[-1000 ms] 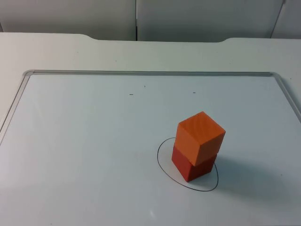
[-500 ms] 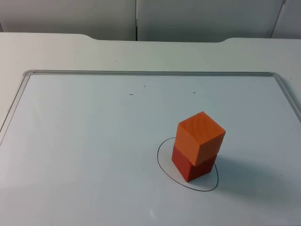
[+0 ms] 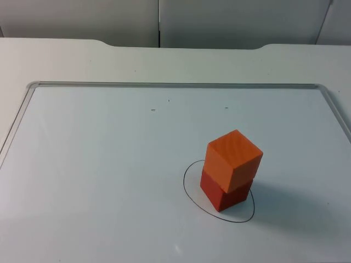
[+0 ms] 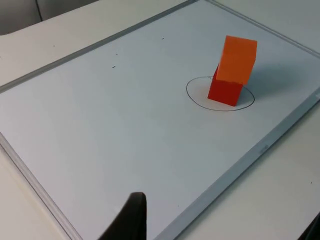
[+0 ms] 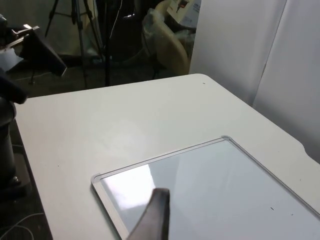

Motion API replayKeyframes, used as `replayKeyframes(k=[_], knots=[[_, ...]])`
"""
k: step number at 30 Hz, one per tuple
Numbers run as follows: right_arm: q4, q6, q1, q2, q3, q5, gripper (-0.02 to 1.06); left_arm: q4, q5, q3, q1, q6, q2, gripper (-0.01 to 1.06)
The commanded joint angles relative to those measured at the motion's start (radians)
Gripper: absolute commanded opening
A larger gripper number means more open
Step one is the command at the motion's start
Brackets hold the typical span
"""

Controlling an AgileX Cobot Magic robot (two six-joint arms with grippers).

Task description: Pick up one cube with the left hand and another cube with the right hand. First place the cube in the right hand at the target position, then stack the cube in the left hand on top.

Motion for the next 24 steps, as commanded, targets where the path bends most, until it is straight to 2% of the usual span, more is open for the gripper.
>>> replayKeyframes(k=[1,3,6,8,24], knots=[[0.003,-0.002,0.002,-0.01,0.005,-0.002,0.82,-0.009,-0.016,0.005,-0.005,0.001,-0.004,1.02],[0.003,-0.002,0.002,-0.01,0.005,-0.002,0.82,-0.019,-0.016,0.005,-0.005,0.012,-0.004,1.02],[-0.001,-0.002,0.002,-0.009,0.005,0.003,0.82,-0.084,-0.02,0.007,-0.005,0.116,-0.004,1.02],[-0.001,-0.002,0.002,-0.009,0.005,0.007,0.82,-0.095,-0.02,0.007,-0.005,0.128,-0.004,1.02],[-0.023,-0.002,0.002,-0.009,0.005,0.032,0.82,-0.084,-0.02,0.007,-0.005,0.105,-0.004,1.02]])
